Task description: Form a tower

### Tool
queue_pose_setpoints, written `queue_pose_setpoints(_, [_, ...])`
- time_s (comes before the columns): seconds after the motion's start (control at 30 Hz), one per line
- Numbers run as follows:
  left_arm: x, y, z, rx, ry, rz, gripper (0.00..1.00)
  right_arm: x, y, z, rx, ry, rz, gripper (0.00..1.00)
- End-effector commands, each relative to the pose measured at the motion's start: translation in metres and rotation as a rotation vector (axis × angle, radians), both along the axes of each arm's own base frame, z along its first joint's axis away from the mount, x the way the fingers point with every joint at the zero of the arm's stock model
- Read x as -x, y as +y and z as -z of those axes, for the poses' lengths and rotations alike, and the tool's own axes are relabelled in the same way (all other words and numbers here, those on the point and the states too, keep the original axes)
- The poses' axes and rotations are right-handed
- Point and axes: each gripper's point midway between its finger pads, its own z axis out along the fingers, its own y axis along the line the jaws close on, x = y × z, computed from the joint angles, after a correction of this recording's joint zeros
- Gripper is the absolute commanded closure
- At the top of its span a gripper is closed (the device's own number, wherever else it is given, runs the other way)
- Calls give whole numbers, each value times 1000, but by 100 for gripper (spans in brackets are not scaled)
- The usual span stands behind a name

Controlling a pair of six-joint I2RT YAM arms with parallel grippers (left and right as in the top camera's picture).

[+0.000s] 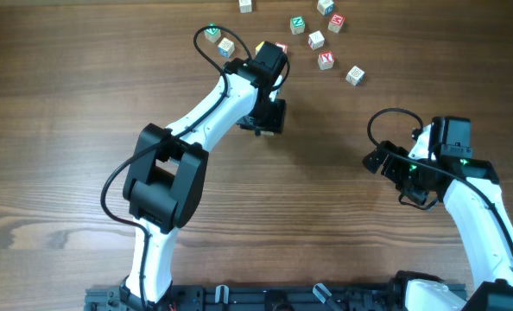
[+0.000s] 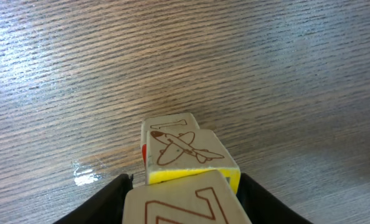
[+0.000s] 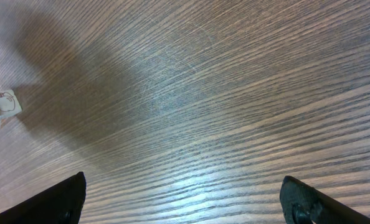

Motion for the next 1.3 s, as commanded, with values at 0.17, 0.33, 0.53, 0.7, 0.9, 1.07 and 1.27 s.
queue_pose_setpoints(0.17, [-8,6,2,-46,-36,-7,25,-1,2,-2,-7,-13,-21,0])
queue_pose_setpoints(0.33, [-15,1,0,-27,-67,-7,6,-1,2,-3,-8,-14,-20,0])
queue_pose_setpoints(0.53, [-20,-4,-1,-13,-92,2,11,-2,2,-3,-8,-16,-20,0])
queue_pose_setpoints(0.7, [-18,-9,-1,-11,-96,12,35,-2,2,-3,-7,-17,-20,0])
queue_pose_setpoints(0.9, [-18,-9,-1,-13,-97,14,50,-2,2,-3,-7,-17,-20,0])
queue_pose_setpoints(1.07, [-20,-6,-1,-31,-107,9,58,-3,1,-3,-6,-20,-20,0])
queue_pose_setpoints(1.27, [-20,-5,-1,-34,-109,8,65,-3,1,-3,-6,-22,-20,0])
